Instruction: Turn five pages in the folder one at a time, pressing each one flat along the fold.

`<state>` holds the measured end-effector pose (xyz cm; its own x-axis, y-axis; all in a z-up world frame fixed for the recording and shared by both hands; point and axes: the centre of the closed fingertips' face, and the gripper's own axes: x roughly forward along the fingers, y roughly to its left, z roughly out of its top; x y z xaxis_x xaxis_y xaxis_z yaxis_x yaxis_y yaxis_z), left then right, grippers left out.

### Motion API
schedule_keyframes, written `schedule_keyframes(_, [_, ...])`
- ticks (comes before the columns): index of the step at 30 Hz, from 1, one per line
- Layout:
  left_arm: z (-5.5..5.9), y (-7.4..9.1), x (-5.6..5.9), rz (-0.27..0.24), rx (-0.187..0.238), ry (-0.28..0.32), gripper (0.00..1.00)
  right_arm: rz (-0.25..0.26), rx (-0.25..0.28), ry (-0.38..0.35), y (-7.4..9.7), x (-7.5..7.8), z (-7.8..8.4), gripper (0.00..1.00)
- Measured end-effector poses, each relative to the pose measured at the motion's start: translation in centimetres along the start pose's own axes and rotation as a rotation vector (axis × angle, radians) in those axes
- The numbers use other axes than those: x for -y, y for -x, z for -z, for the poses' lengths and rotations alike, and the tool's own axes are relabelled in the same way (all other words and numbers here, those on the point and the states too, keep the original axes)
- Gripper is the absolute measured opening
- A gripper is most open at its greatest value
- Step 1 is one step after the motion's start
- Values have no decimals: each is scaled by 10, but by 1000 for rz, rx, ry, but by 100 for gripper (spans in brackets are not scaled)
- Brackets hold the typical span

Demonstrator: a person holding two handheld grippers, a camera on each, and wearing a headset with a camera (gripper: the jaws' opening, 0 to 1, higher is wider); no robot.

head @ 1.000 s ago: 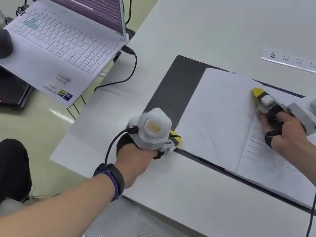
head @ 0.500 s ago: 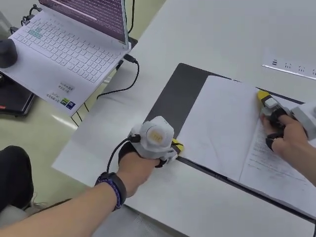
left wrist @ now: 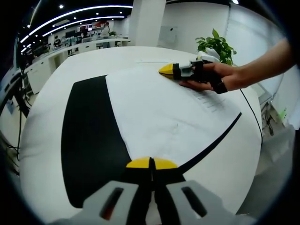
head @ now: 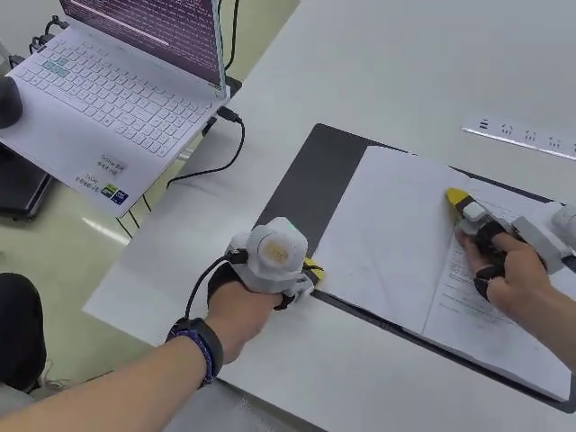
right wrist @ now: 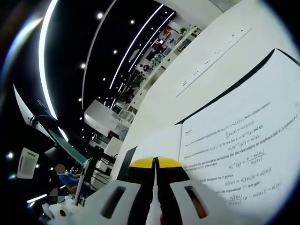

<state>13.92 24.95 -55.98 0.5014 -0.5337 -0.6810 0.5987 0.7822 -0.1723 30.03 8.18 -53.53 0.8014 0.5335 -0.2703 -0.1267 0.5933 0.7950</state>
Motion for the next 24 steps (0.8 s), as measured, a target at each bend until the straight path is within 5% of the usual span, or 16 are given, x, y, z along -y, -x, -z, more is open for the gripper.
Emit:
schedule_keyframes(8, [0, 0, 1, 1, -3, 2, 0, -22, -57, 46, 26, -33, 21, 0])
schedule_keyframes(24, [0, 0, 1, 1, -1, 5, 0, -74, -139, 70, 56, -48, 47, 0])
